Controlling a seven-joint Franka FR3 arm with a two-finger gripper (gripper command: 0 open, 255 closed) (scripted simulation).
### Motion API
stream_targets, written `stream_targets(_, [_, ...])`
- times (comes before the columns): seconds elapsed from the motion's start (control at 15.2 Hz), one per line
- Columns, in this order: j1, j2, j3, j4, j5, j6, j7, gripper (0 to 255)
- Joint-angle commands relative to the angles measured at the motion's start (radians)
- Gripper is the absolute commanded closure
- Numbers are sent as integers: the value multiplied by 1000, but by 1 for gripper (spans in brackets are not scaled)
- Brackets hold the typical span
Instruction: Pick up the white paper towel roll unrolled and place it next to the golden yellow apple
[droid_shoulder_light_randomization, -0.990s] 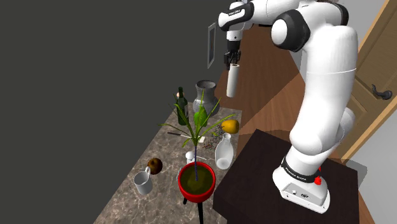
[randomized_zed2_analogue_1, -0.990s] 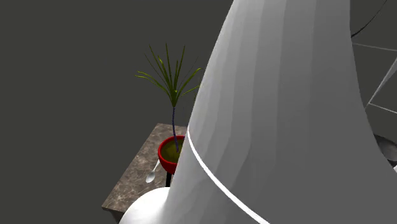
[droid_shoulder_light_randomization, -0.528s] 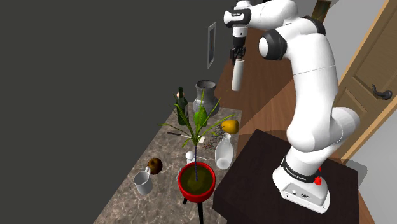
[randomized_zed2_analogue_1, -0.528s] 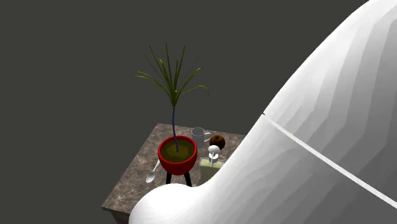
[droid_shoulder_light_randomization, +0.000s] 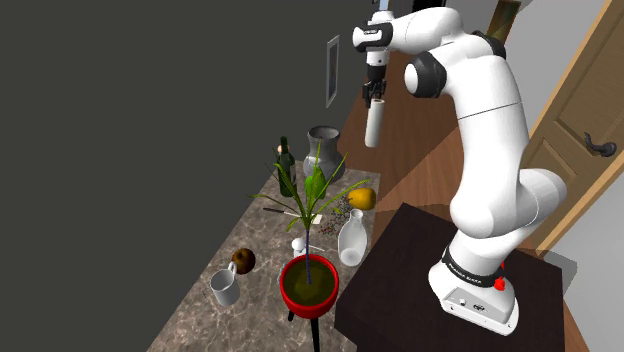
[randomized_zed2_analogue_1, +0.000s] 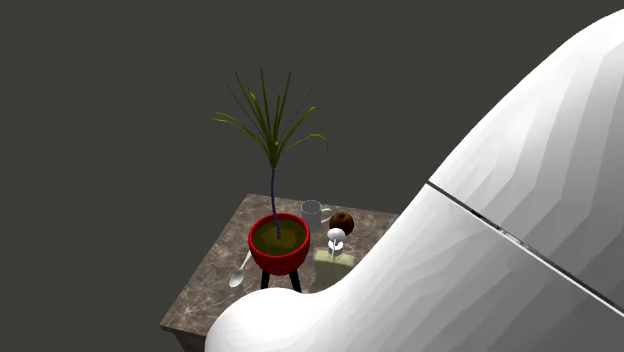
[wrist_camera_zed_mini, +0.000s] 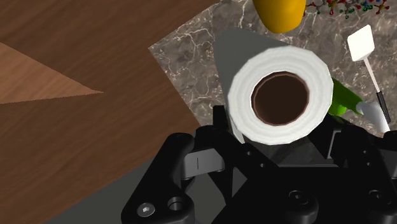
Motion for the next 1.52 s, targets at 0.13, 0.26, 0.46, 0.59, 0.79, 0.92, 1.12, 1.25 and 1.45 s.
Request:
stream_targets(0.13, [7,0,1,-56,1,55,-4,255])
stream_targets(0.26, [9,2,2,-80,3,81,-6,255])
stream_targets(0.46, [12,7,3,-112,5,118,-10,255])
stream_targets(0.59, [13,12,4,-131,7,142,-12,255])
stream_targets(0.79, [15,21,6,-158,10,176,-15,255])
stream_targets(0.92, [16,27,7,-174,12,199,-18,255])
stream_targets(1.12, [16,40,10,-194,16,231,-21,255])
stream_targets(1.25, [17,49,12,-206,19,252,-23,255])
stream_targets(1.45, [16,64,15,-222,24,282,-27,255])
